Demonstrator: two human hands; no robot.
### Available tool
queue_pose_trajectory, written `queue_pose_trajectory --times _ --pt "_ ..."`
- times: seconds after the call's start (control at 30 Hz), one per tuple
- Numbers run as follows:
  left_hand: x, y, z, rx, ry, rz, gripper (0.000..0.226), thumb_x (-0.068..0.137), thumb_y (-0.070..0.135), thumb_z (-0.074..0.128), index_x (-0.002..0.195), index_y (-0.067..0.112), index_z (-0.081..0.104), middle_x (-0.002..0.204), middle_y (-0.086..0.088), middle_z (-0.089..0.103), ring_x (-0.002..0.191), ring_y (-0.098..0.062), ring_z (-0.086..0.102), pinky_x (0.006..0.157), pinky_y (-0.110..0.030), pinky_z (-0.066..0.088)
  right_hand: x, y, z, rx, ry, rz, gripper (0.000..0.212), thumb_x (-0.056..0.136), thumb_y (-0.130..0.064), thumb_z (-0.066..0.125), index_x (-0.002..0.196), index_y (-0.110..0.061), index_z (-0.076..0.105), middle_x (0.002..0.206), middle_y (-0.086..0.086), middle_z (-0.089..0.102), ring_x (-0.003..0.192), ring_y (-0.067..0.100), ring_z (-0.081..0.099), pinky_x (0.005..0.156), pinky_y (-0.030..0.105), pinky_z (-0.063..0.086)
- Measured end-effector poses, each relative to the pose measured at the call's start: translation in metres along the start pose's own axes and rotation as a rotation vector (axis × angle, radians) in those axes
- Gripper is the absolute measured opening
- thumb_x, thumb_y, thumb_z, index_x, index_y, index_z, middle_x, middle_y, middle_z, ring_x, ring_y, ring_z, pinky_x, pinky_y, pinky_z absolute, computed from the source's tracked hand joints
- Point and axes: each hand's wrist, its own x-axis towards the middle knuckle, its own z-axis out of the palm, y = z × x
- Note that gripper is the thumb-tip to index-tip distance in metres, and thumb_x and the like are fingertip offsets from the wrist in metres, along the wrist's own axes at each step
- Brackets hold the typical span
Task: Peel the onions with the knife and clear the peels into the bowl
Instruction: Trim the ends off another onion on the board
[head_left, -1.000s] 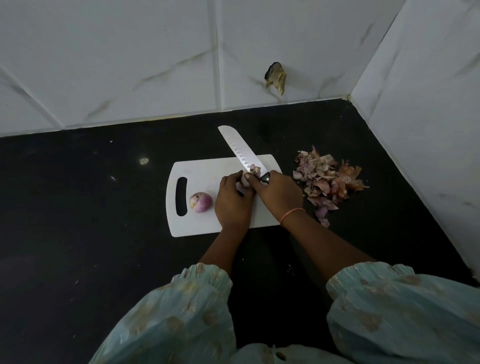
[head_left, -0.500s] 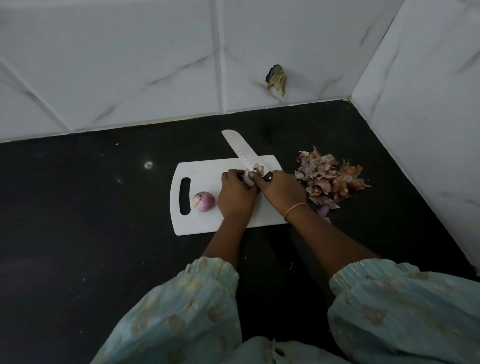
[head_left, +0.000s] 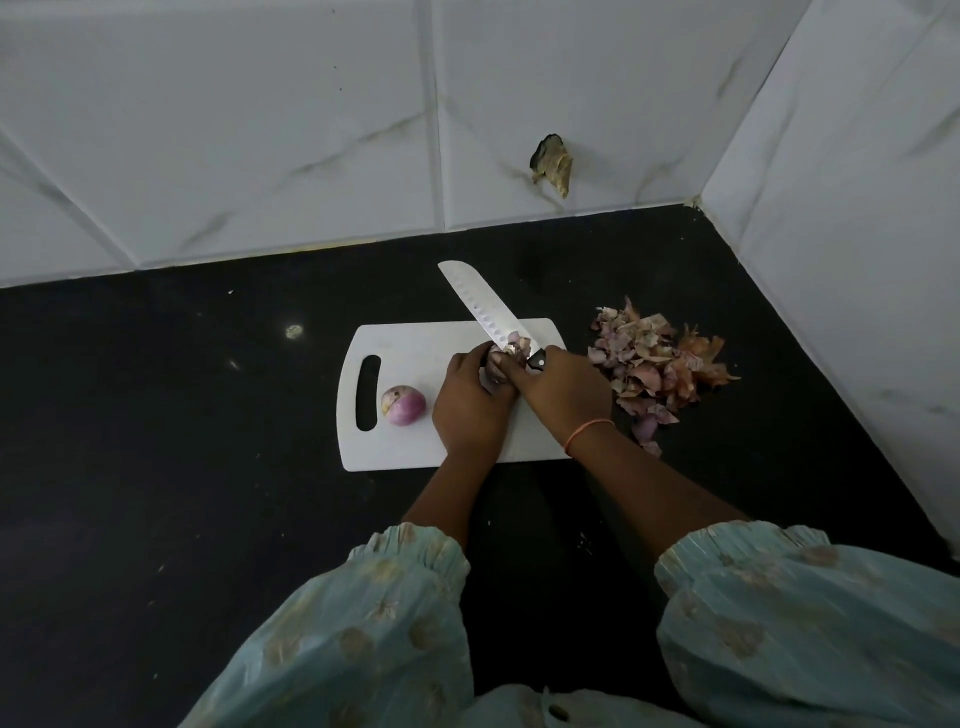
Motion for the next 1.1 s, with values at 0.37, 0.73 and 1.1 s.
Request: queue_pose_trajectory --times 0.37,0.73,1.1 --pt "-0.007 0.007 0.007 -0.052 0.099 -0.078 0.033 0.095 0.04 0.059 0.126 0.029 0.061 0.12 0.011 0.059 0.099 -0.009 0.06 0.072 -0.024 0.039 -0.001 0.0 0.002 0.05 -0.048 0.055 0.071 0.074 -0.088 0.043 0.074 -0.02 0.064 0.078 -0.001 0.068 0.072 0.019 0.061 0.061 0.028 0.039" --pt "-0.003 0.008 0.01 -0.02 0.121 -0.136 0.018 0.096 0.034 0.057 0.11 0.023 0.058 0.114 0.008 0.059 0.084 -0.009 0.055 0.069 -0.026 0.037 -0.002 -0.002 0.004 0.022 -0.056 0.037 0.062 0.081 -0.078 0.05 0.082 -0.018 0.066 0.091 0.007 0.071 0.09 0.03 0.067 0.07 0.033 0.047" --pt "-0.003 0.014 0.01 0.028 0.08 -0.12 0.03 0.088 0.038 0.065 0.107 0.02 0.052 0.111 0.005 0.056 0.083 -0.015 0.057 0.067 -0.03 0.04 0.01 0.001 -0.005 0.32 -0.292 0.176 0.064 0.073 -0.081 0.054 0.062 -0.019 0.064 0.064 0.0 0.063 0.068 0.022 0.062 0.062 0.034 0.044"
